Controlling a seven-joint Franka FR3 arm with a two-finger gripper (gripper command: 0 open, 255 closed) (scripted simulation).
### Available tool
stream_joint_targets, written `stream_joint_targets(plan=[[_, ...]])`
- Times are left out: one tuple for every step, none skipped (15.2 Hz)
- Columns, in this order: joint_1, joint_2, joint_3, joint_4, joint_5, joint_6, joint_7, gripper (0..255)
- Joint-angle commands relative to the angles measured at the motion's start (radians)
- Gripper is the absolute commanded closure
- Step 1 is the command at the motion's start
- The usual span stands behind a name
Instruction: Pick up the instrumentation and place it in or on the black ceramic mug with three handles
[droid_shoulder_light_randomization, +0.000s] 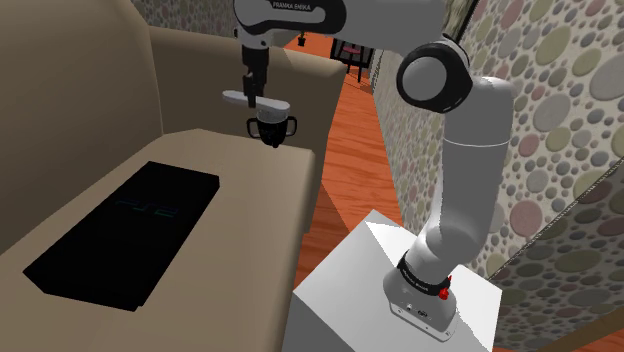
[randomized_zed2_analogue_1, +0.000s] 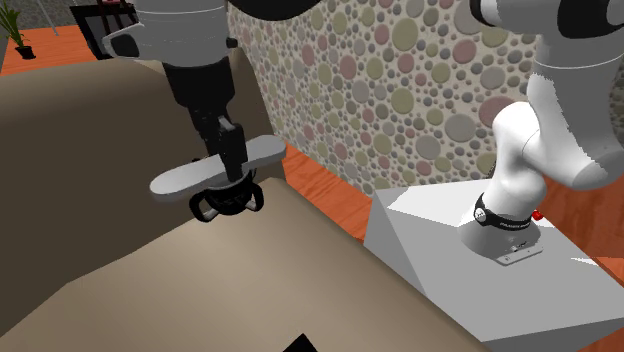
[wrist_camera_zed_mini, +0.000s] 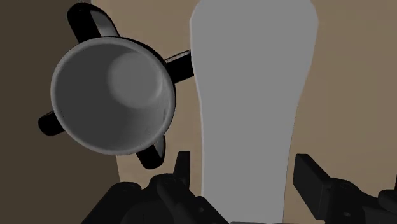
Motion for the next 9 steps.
stream_joint_targets(plan=[[-0.028,0.023,-0.013,0.037,0.003,-0.011,-0.044,255],[-0.041,0.037,-0.019,0.059,0.004,-0.018,-0.064,255],[-0.055,0.053,-0.025,0.083,0.006,-0.026,-0.084,255],[-0.068,0.070,-0.031,0.109,0.007,-0.034,-0.104,255],[-0.081,0.088,-0.037,0.138,0.009,-0.044,-0.123,255],[-0.095,0.108,-0.042,0.170,0.010,-0.054,-0.143,255],[-0.108,0.130,-0.047,0.205,0.012,-0.066,-0.162,255],[-0.122,0.154,-0.052,0.243,0.013,-0.080,-0.181,255],[-0.135,0.181,-0.057,0.287,0.015,-0.096,-0.200,255]])
